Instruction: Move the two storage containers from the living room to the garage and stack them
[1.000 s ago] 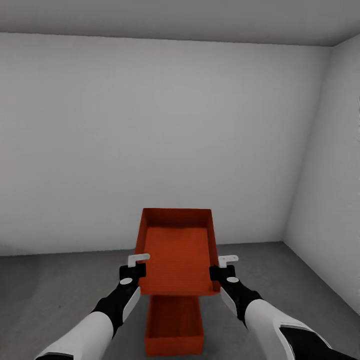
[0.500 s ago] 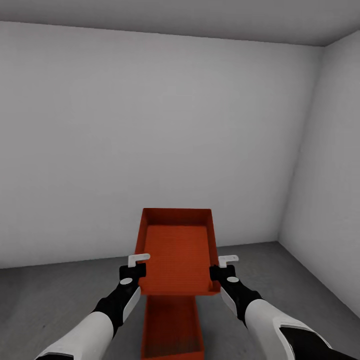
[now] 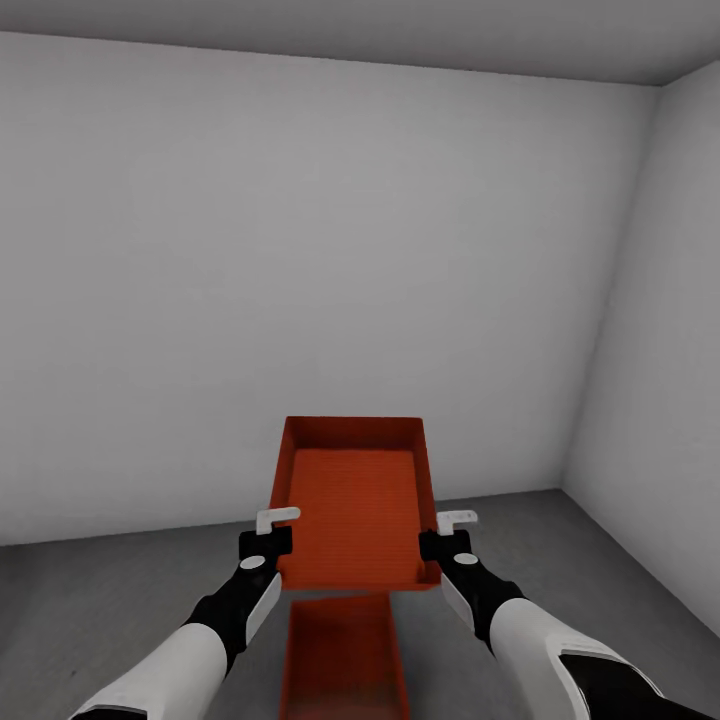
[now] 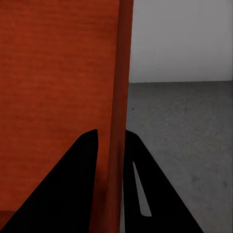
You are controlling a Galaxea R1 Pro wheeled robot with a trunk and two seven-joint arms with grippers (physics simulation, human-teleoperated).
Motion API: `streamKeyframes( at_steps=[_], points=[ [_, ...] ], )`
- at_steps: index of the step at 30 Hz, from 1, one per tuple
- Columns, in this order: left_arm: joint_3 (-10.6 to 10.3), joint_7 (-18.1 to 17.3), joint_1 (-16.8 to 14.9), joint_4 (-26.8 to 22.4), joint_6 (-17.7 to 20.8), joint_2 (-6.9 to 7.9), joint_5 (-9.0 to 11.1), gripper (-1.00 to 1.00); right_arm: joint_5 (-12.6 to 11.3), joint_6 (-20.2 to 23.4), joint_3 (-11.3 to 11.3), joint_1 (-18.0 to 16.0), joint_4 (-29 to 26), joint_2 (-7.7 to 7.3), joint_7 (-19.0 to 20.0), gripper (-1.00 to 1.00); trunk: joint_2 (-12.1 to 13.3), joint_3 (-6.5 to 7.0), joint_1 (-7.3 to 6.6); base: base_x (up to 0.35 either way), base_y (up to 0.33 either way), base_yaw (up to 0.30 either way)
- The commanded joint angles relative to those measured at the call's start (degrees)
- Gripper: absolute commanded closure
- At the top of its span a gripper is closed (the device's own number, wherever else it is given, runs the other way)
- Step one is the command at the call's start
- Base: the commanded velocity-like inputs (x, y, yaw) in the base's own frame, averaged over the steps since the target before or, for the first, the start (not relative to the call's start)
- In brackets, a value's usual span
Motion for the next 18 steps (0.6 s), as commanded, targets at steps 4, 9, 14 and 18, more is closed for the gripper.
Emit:
streamKeyframes(
  at_steps=[4, 9, 14, 18],
  points=[
    [0.1, 0.8, 0.0, 0.1, -0.1, 2.15, 0.2, 1.0, 0.9, -0.2, -3.0, -0.1, -0.4, -0.26, -2.5, 1.0, -0.1, -0.11, 0.05, 0.31, 0.0, 0.0],
    [0.1, 0.8, 0.0, 0.1, -0.1, 2.13, 0.2, 1.0, 0.9, -0.2, -3.0, -0.1, -0.3, -0.26, -2.6, 1.0, -0.1, -0.11, 0.05, 0.312, 0.0, 0.0],
    [0.1, 0.8, 0.0, 0.1, -0.1, 2.12, 0.2, 1.0, 0.9, -0.2, -3.0, -0.1, -0.4, -0.26, -2.6, 1.0, -0.1, -0.11, 0.05, 0.312, 0.0, 0.016],
    [0.1, 0.8, 0.0, 0.1, -0.2, 2.12, 0.2, 1.0, 0.9, -0.2, -3.0, -0.1, -0.4, -0.26, -2.6, 1.0, -0.1, -0.11, 0.05, 0.299, 0.0, 0.178]
  ],
)
